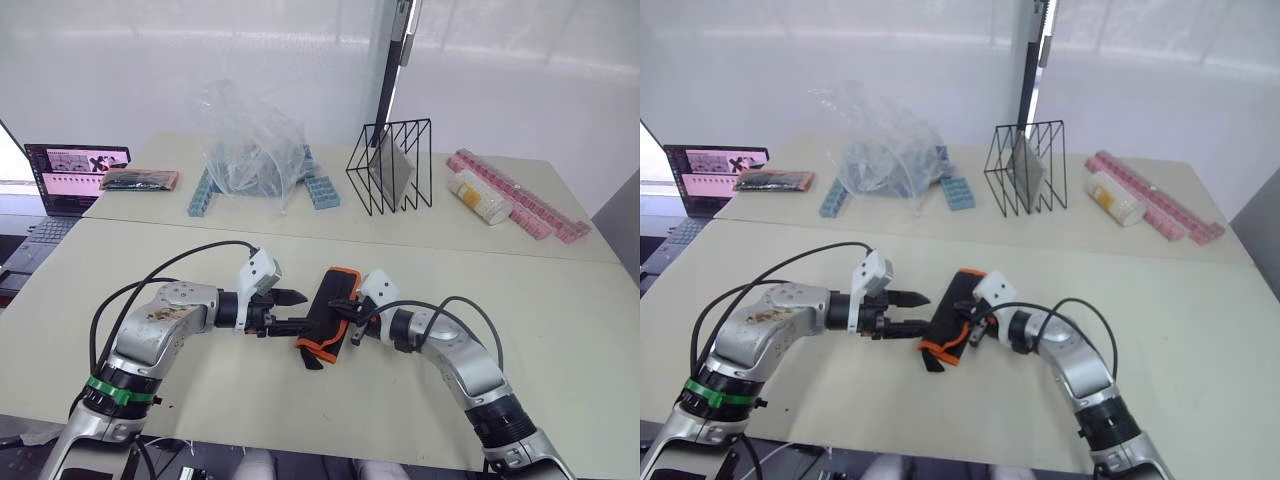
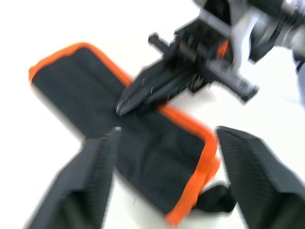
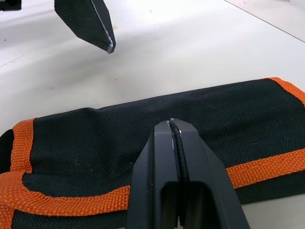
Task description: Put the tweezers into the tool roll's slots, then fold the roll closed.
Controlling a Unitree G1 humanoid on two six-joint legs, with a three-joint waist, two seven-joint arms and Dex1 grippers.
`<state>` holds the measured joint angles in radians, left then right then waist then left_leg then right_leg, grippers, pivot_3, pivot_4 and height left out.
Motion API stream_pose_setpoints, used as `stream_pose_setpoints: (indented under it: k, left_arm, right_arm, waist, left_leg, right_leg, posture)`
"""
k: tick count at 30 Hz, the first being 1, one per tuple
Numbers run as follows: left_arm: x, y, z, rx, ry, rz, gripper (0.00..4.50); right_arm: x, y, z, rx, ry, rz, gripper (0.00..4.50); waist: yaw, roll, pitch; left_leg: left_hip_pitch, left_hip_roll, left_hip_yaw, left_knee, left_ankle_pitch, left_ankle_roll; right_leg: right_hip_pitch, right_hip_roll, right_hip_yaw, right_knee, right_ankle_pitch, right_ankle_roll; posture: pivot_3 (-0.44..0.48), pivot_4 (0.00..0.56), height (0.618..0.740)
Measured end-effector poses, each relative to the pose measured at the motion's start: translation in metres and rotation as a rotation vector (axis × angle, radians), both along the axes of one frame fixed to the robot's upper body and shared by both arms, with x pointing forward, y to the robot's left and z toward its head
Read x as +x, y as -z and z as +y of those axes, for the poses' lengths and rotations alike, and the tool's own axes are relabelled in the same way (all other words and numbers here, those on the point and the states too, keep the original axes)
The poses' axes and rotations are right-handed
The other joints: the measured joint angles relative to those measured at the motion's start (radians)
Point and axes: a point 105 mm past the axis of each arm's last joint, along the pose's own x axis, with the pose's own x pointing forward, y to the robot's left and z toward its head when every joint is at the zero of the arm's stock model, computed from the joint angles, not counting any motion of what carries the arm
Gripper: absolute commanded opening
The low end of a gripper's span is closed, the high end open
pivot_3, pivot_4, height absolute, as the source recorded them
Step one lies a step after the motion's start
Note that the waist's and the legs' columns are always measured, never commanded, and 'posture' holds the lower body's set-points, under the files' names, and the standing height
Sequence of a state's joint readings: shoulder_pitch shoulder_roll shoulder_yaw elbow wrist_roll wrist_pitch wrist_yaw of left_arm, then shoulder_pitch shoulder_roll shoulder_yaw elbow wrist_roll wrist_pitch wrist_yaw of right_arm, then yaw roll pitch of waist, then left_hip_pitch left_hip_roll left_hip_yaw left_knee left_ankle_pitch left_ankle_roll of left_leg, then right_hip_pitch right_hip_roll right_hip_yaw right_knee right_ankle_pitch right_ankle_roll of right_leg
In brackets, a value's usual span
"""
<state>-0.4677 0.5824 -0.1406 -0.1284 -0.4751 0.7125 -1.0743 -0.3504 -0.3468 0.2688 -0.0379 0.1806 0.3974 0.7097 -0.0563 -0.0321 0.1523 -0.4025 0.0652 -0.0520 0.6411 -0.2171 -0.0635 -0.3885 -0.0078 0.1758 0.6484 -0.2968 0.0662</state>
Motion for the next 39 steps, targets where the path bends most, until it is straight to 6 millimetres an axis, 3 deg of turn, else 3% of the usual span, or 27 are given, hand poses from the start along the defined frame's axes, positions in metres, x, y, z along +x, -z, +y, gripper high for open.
stream_pose_setpoints:
  k: [6, 13, 19, 26, 39]
  left_arm:
    - [0.004, 0.018, -0.011, 0.016, 0.054, -0.033, 0.03]
    - [0.014, 0.048, -0.024, 0.087, 0.083, -0.119, 0.03]
    - [0.009, 0.053, -0.026, 0.098, 0.109, -0.179, 0.03]
    - [0.007, 0.051, -0.032, 0.027, 0.093, -0.095, 0.03]
    - [-0.008, 0.067, -0.028, 0.106, 0.161, -0.146, 0.03]
  right_arm:
    - [-0.002, 0.000, 0.000, 0.002, 0.000, -0.002, 0.00]
    - [-0.004, 0.000, -0.002, -0.004, 0.001, -0.008, 0.00]
    - [-0.004, -0.001, -0.004, -0.007, 0.005, -0.009, 0.00]
    - [-0.004, -0.001, -0.005, -0.011, 0.002, -0.012, 0.00]
    - [-0.004, -0.001, -0.005, -0.017, -0.001, -0.012, 0.00]
  waist:
    - [0.002, 0.000, 0.000]
    - [0.008, 0.000, 0.000]
    - [0.012, 0.000, 0.000]
    - [0.011, 0.000, 0.000]
    - [0.010, 0.003, -0.002]
  left_leg:
    - [-0.001, 0.000, 0.000, 0.000, 0.000, 0.000]
    - [-0.002, 0.000, 0.000, 0.000, 0.000, 0.000]
    - [-0.001, 0.000, 0.000, 0.000, 0.000, 0.000]
    - [-0.002, 0.000, 0.000, 0.000, 0.000, 0.000]
    - [0.001, 0.000, 0.000, 0.000, 0.000, 0.000]
  right_leg:
    - [0.000, 0.000, 0.000, 0.000, 0.000, 0.000]
    - [-0.001, 0.000, 0.000, -0.001, 0.000, 0.000]
    - [0.000, 0.000, 0.000, 0.000, 0.000, 0.000]
    - [0.000, 0.000, 0.000, 0.000, 0.000, 0.000]
    - [0.002, 0.000, 0.000, 0.000, 0.000, -0.001]
  posture:
    - [0.000, 0.150, 0.720]
    - [0.000, 0.150, 0.720]
    - [0.000, 0.150, 0.720]
    - [0.000, 0.150, 0.720]
    - [0.000, 0.150, 0.720]
